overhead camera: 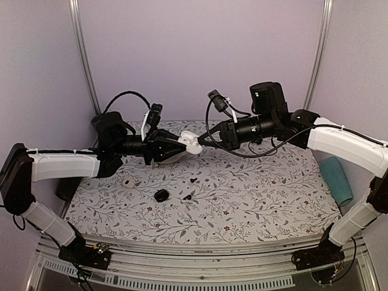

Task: Insert the wireless bluetooth earbuds into the charging case
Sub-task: Adjust the right earbud in the right side groove of the charging case.

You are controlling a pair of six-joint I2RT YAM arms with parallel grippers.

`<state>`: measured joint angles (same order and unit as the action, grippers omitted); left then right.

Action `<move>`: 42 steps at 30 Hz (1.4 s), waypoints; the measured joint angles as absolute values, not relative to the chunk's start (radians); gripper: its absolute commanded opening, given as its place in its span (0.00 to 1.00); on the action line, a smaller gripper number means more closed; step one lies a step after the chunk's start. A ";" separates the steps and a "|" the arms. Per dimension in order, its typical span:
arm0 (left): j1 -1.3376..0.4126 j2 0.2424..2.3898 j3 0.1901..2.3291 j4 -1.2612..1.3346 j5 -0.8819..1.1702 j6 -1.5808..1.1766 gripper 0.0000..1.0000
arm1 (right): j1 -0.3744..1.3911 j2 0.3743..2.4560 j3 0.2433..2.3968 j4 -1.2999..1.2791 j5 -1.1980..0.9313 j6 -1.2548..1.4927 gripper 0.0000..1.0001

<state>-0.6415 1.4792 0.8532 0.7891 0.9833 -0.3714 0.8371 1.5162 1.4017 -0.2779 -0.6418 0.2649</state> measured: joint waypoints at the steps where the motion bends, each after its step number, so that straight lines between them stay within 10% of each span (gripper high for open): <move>1: -0.641 1.479 0.853 0.789 0.983 -0.372 0.00 | 0.837 1.516 1.402 -0.281 -0.637 0.261 0.05; 42: -0.641 1.433 0.802 0.778 0.907 -0.368 0.00 | 0.888 1.587 1.526 -0.464 -0.533 0.060 0.03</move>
